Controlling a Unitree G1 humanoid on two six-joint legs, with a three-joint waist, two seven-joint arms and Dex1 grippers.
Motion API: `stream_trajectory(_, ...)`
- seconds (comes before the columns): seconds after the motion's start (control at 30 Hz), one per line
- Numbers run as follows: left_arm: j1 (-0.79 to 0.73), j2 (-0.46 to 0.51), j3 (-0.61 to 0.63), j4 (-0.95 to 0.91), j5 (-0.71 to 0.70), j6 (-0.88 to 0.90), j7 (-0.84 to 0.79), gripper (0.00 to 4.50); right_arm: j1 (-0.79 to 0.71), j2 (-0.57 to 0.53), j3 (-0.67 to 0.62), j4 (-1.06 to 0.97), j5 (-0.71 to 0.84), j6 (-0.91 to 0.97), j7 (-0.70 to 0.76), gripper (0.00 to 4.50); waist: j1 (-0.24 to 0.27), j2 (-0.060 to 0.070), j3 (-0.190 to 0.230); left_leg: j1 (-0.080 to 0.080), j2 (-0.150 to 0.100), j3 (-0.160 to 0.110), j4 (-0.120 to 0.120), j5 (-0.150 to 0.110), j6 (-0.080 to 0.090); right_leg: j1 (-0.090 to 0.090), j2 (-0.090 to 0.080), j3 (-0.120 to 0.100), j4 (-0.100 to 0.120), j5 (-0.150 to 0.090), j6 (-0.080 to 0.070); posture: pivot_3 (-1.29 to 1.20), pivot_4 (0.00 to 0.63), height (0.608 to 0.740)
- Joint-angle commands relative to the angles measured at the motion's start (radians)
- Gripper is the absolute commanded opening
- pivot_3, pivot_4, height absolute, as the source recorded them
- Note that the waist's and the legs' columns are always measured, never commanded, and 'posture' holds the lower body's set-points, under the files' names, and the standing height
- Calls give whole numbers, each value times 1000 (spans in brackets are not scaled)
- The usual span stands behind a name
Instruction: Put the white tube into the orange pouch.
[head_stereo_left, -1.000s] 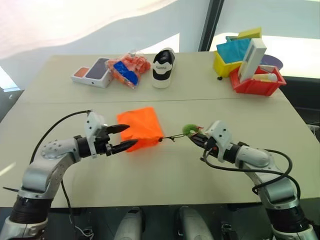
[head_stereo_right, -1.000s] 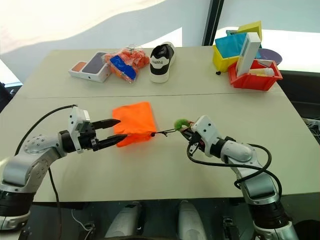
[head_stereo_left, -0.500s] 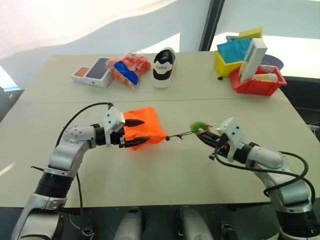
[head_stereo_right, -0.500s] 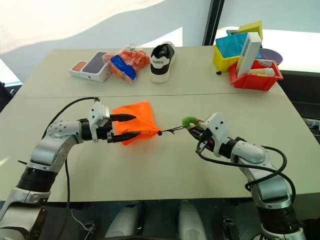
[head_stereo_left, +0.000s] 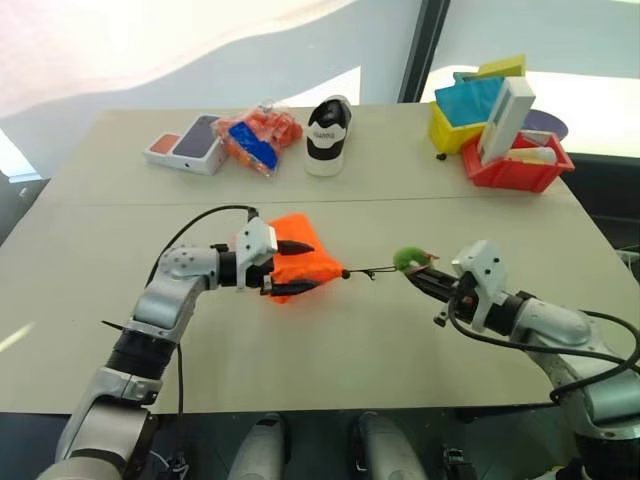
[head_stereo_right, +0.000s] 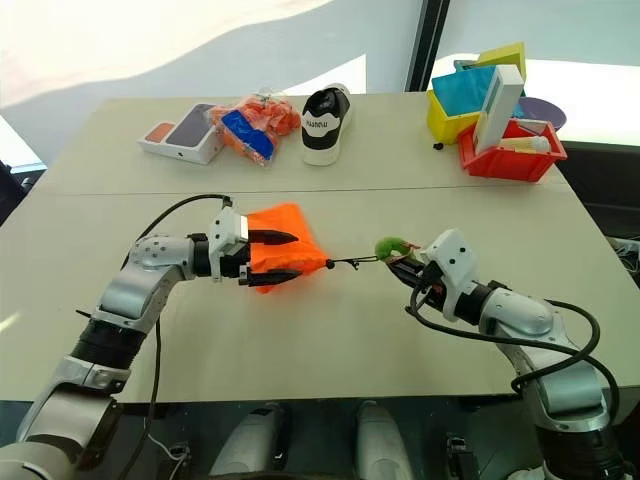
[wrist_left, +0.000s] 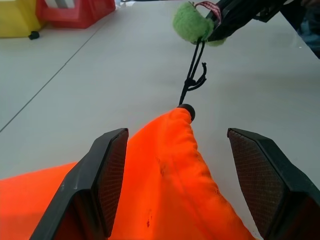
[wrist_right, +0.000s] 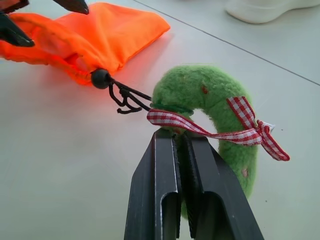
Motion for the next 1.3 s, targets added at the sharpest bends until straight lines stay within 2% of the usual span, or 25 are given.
stream_trajectory(0.03, -90, -34, -5, 58, 6, -40, -32, 3392, -16, -8, 3, -47, 12, -25, 2, 55, 1, 0, 0, 0, 0, 0, 0, 0, 0, 0, 0, 0, 0, 0, 0, 0, 150, 740)
stream_trajectory(0.17, -201, -88, -7, 179, 16, -58, -64, 3392, -27, -1, 24, -46, 6, -33, -7, 55, 0, 0, 0, 0, 0, 0, 1, 0, 0, 1, 0, 0, 0, 1, 1, 0, 150, 740)
stream_trajectory(0.3, -288, -125, -30, 338, 93, -133, -58, 3392, -21, 2, 32, -61, 3, -37, -19, 55, -3, 0, 0, 0, -1, 0, 1, 0, 0, 1, 0, 0, 0, 1, 2, 0, 150, 740)
stream_trajectory(0.47, -312, -138, -94, 456, 182, -233, -105, 3392, -3, 5, 32, -92, 5, -35, -43, 55, -4, 0, 0, 0, 0, 0, 1, 0, 0, 1, 1, 0, 0, 1, 2, 0, 150, 740)
stream_trajectory(0.63, -291, -106, -128, 469, 214, -264, -196, 3392, 9, 5, 28, -111, 9, -31, -58, 55, -3, 0, 0, 0, 0, 0, 1, 0, 0, 1, 1, 0, 0, 1, 2, 0, 150, 740)
stream_trajectory(1.1, -253, -97, -113, 433, 222, -274, -204, 3392, -4, 3, 43, -83, -5, -54, -63, 55, -2, 0, 0, 0, 0, 0, 1, 0, 0, 1, 1, 0, 1, 1, 2, 0, 150, 740)
stream_trajectory(1.3, -231, -95, -114, 407, 218, -262, -206, 3392, -45, 66, -46, -70, 111, 16, -119, 55, -2, 0, 0, 0, 0, 0, 2, 0, 0, 1, 1, 0, 2, 1, 2, 0, 150, 740)
